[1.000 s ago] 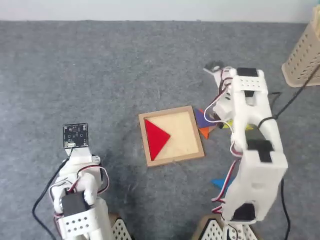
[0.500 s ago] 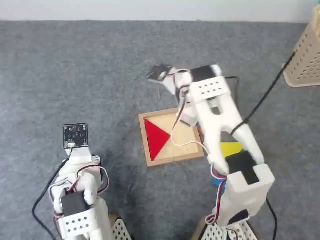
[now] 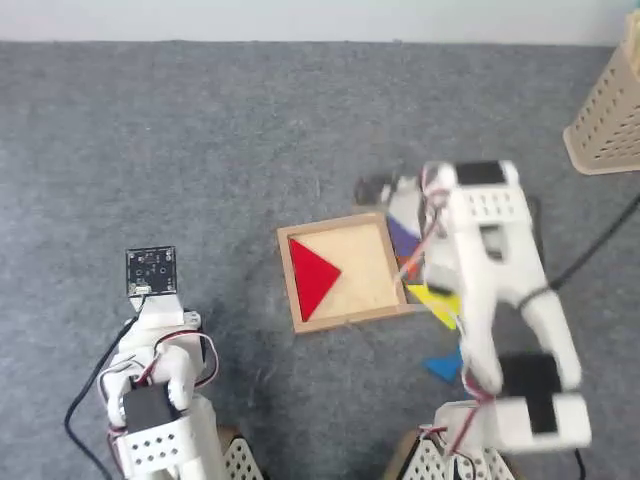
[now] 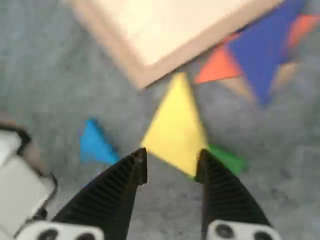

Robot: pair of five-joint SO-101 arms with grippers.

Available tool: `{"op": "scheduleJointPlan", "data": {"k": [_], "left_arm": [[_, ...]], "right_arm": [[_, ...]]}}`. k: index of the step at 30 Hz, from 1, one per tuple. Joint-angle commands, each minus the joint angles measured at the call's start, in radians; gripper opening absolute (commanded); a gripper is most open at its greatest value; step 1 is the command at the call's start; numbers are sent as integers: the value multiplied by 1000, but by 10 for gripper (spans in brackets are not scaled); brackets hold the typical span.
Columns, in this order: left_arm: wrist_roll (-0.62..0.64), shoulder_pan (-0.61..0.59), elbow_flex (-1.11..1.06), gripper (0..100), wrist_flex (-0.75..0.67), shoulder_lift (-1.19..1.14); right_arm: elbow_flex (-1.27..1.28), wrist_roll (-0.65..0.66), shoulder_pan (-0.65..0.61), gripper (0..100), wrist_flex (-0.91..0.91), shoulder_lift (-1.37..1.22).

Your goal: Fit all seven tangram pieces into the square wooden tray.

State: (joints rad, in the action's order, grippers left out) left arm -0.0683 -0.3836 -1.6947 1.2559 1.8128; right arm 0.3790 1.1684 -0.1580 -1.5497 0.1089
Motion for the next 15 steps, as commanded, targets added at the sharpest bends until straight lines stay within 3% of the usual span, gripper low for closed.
{"op": "scheduleJointPlan", "data": {"k": [1,7,15], "left_arm": [[8,3,8,13,8,14],[8,3,8,13,8,14],[8,3,8,13,8,14]], "right_arm": [[250,152,21,270,107,228],[505,186,22,327,282,363],[519,213,30,375,406,248]]}}
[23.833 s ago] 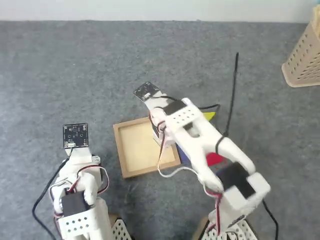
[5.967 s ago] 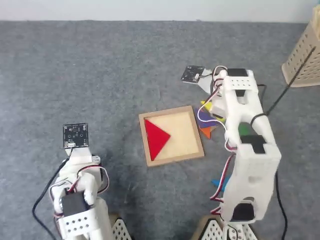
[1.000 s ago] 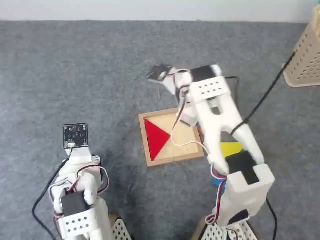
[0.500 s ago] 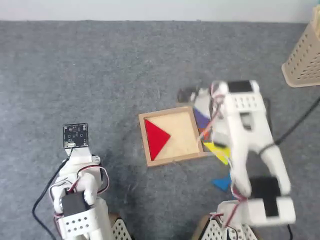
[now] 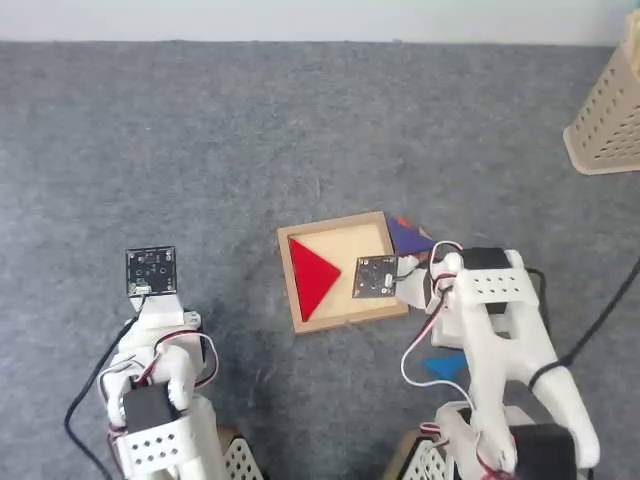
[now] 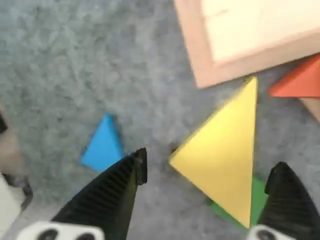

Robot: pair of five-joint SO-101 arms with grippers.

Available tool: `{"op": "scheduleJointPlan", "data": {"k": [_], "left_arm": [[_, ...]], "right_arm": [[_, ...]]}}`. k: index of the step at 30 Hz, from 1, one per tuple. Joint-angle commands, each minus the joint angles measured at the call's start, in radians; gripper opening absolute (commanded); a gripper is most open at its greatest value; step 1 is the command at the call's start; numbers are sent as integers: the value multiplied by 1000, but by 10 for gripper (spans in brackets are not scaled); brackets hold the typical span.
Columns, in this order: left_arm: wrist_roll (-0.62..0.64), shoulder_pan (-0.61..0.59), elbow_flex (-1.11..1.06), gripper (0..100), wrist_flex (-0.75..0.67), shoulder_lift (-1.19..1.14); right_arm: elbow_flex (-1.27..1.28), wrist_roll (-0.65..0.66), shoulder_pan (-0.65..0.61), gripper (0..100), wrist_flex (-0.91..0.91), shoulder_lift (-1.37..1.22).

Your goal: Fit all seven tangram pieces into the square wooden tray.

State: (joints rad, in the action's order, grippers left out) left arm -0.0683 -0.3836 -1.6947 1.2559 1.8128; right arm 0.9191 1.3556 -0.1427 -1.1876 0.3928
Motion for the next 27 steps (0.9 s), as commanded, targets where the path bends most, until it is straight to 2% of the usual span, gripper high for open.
{"op": "scheduleJointPlan", "data": {"k": [1,9,21,27], "left_arm": [[8,3,8,13,8,14],[8,3,8,13,8,14],[8,3,8,13,8,14],[8,3,8,13,8,14]], "right_arm": [[-31,48,28,375,50,-56],[-176,229,134,373,-12,-251],[-227,184,128,369,44,-372],[-230,183,130,214,45,-394]]}}
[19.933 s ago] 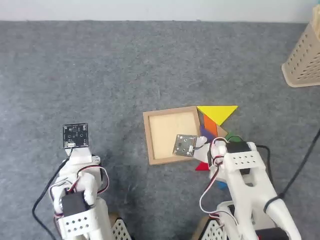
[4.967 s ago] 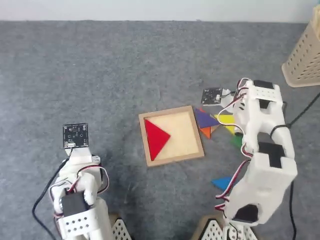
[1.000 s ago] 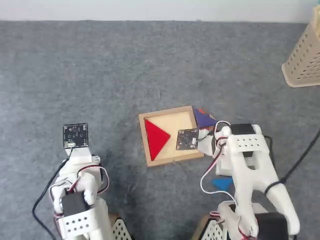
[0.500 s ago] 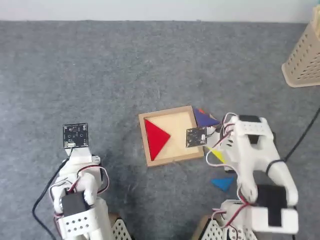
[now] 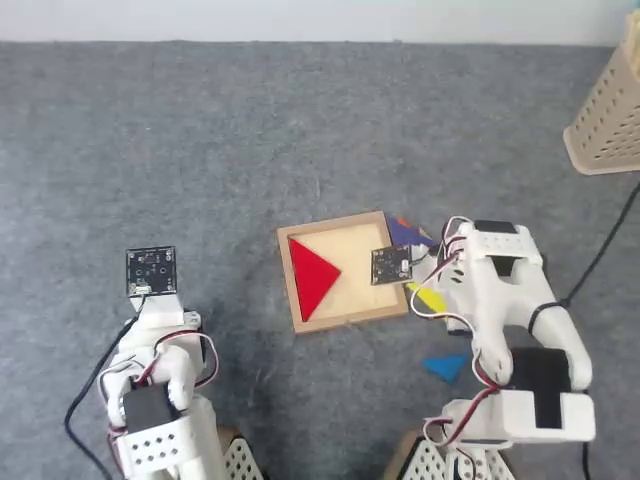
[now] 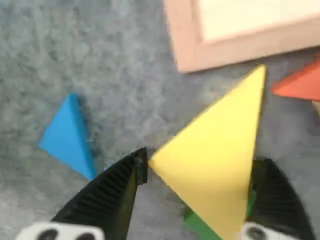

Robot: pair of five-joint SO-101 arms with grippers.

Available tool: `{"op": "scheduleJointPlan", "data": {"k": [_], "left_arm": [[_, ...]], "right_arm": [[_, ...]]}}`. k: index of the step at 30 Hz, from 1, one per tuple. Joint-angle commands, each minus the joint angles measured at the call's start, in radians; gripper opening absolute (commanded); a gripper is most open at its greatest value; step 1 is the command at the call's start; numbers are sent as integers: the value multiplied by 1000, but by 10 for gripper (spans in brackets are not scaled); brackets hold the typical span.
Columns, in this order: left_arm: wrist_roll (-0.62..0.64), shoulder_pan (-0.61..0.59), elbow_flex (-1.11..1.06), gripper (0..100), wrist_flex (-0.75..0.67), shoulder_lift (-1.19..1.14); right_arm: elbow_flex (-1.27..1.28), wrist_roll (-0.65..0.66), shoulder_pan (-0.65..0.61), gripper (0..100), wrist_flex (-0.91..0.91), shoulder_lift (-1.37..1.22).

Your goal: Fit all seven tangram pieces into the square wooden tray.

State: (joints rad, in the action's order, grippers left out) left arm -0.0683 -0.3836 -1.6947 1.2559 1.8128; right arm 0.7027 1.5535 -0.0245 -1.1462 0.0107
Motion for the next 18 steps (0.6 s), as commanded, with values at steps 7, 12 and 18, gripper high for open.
{"op": "scheduleJointPlan", "data": {"k": [7,12,18], "left_arm": [[8,3,8,13,8,14],[8,3,8,13,8,14],[8,3,8,13,8,14]], "right_arm": [[-63,-87,10,137,-8,12],[-138,-127,8,136,-116,94],[-157,-129,7,136,-209,269]]}}
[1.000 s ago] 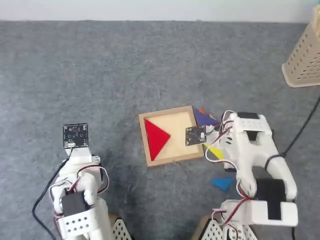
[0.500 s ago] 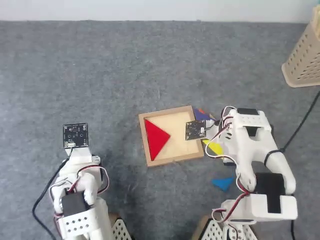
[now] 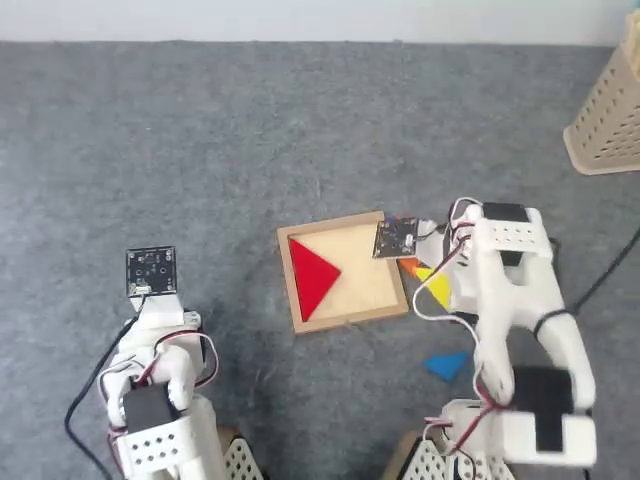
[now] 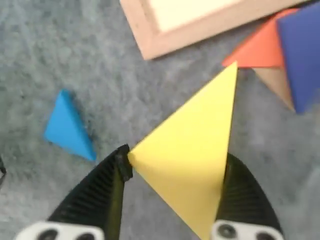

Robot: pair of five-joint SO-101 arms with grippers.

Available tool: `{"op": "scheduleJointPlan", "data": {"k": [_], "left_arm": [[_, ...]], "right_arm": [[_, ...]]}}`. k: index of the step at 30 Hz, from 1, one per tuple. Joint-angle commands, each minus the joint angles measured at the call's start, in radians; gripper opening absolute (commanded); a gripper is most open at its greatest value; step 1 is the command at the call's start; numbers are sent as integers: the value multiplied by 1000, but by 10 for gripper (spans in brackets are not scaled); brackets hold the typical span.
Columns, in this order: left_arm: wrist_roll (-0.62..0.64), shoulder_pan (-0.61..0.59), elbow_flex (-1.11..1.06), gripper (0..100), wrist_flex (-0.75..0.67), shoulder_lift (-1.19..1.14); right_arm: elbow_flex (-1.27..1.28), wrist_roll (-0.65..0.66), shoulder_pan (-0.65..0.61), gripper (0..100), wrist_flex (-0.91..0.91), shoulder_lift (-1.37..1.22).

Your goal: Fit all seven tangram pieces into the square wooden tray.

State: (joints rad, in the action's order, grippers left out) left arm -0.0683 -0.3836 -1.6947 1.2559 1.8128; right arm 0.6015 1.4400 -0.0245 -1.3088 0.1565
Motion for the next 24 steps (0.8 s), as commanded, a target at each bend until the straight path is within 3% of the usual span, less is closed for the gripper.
{"op": "scheduleJointPlan", "data": {"k": [1,6,11,19,24], "left_arm": [[8,3,8,13,8,14],[8,3,8,13,8,14],[8,3,8,13,8,14],[8,3,8,13,8,14],[8,3,8,13,8,14]], "right_arm": [[-55,-15,-2,136,-56,154],[-71,-132,-113,136,-44,249],[-178,-239,-277,136,-38,177],[-580,-385,-430,136,-36,-288],[-816,-399,-453,136,-45,-561]]}}
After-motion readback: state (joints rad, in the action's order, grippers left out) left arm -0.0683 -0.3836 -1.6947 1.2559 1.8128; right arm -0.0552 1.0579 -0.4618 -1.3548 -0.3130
